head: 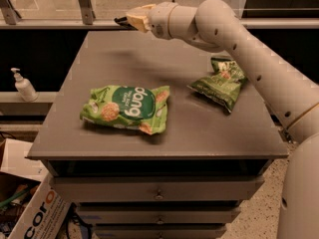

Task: Pick rxbar chocolate

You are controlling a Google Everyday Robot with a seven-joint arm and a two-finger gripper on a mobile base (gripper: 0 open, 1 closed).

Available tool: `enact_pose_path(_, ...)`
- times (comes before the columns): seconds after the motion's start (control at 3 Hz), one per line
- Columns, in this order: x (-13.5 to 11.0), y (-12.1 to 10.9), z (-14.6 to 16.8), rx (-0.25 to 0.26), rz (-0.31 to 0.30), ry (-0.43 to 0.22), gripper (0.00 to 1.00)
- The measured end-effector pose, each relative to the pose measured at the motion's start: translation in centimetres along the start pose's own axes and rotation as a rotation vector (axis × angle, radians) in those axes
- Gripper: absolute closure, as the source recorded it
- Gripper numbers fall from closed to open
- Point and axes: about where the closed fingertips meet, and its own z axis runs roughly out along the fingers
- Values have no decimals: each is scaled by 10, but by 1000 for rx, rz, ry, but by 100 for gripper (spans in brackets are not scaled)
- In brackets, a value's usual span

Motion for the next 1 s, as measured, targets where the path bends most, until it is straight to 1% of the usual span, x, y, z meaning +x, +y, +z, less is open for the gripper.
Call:
enact_pose_path(0.33,-6,4,-16,-46,9,-38,100)
enact_pose_path(0.67,-6,26,-25,-161,22,-70,100)
enact_pose_path(1.0,-6,26,-25,-161,22,-70,100)
